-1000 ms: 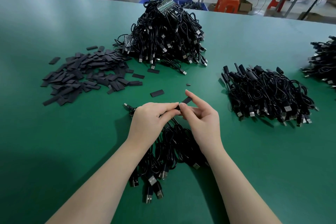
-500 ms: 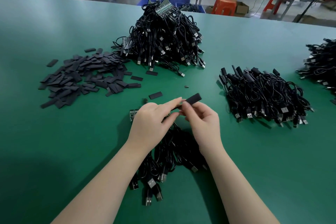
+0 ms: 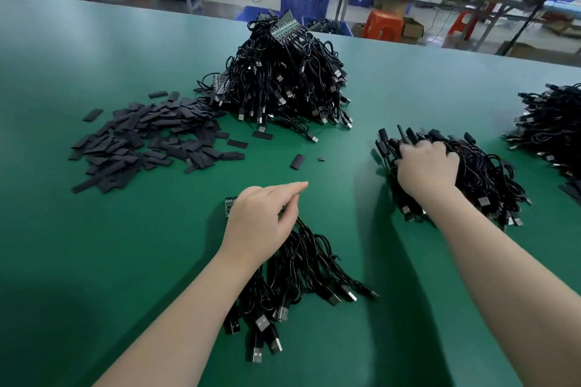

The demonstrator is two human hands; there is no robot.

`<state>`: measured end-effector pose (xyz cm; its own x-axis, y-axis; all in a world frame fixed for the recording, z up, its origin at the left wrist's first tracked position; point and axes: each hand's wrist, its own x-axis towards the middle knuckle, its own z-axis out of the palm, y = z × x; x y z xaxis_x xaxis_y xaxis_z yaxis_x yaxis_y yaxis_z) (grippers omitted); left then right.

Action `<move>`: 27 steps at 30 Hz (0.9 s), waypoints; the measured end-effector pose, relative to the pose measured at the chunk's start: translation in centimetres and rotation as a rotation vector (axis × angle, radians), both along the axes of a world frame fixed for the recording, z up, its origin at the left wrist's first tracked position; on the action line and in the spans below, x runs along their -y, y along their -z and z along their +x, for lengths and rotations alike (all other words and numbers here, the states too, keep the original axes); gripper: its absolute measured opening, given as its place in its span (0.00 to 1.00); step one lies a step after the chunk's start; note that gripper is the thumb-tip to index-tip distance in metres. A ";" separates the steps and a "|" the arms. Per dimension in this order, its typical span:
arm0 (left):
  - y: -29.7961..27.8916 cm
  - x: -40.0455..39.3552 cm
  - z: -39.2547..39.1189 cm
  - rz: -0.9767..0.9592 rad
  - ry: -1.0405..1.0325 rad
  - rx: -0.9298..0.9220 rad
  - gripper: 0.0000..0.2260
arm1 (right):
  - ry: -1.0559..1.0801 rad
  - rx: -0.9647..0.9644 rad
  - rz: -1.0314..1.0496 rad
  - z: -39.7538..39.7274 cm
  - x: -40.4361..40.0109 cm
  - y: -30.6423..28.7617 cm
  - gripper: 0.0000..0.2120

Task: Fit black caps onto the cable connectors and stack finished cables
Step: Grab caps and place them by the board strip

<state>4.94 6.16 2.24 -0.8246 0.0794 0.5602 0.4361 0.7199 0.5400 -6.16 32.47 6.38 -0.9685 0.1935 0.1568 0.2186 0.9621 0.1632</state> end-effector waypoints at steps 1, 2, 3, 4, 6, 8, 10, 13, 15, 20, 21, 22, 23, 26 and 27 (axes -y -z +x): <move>0.1 0.0 0.0 -0.002 -0.015 -0.005 0.11 | 0.010 0.092 0.075 0.0 -0.2 0.7 0.20; 0.1 0.0 -0.1 -0.006 -0.037 -0.007 0.11 | 0.024 0.148 0.096 0.1 -0.4 1.4 0.24; 0.2 0.1 -0.1 -0.007 -0.063 -0.004 0.11 | 0.038 0.167 0.095 0.0 -0.8 1.9 0.27; 0.3 0.1 -0.2 -0.005 -0.089 0.009 0.11 | 0.050 0.185 0.105 -0.2 -1.1 2.2 0.28; 0.3 0.2 -0.4 0.007 -0.135 0.040 0.12 | 0.074 0.201 0.131 -0.5 -1.1 2.2 0.29; 0.4 0.3 -0.6 0.009 -0.170 0.058 0.12 | 0.025 0.088 0.134 -0.1 0.2 1.4 0.23; 0.7 0.4 -0.8 -0.020 -0.203 0.081 0.13 | -0.132 -0.137 0.060 0.9 2.6 0.9 0.16; 1.1 0.4 -1.1 -0.113 -0.297 0.174 0.13 | -0.302 -0.039 -0.432 3.3 7.9 0.6 0.15; 1.4 0.5 -1.3 -0.155 -0.347 0.238 0.13 | -0.353 0.238 -0.652 4.8 11.2 1.3 0.18; 1.9 0.6 -1.8 -0.180 -0.357 0.330 0.15 | -0.321 0.293 -0.883 6.4 14.3 3.0 0.13; 1.9 0.7 -1.9 -0.180 -0.347 0.341 0.15 | -0.294 0.276 -0.955 6.4 14.4 3.2 0.09; 2.0 0.7 -2.0 -0.186 -0.333 0.351 0.15 | -0.275 0.255 -1.001 6.5 14.4 3.3 0.05; 2.0 0.8 -2.1 -0.194 -0.319 0.361 0.15 | -0.262 0.240 -1.019 6.6 14.5 3.3 0.04; 1.9 1.0 -2.3 -0.182 -0.295 0.389 0.16 | -0.246 0.204 -0.942 6.9 15.0 3.6 0.11; 1.9 1.1 -2.3 -0.166 -0.293 0.391 0.16 | -0.255 0.191 -0.911 6.9 15.1 3.7 0.11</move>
<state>2.62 5.10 0.36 -0.9708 -0.1243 0.2050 -0.0080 0.8714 0.4906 0.74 17.37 2.69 -0.9918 -0.0567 -0.1146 0.0331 0.7520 -0.6583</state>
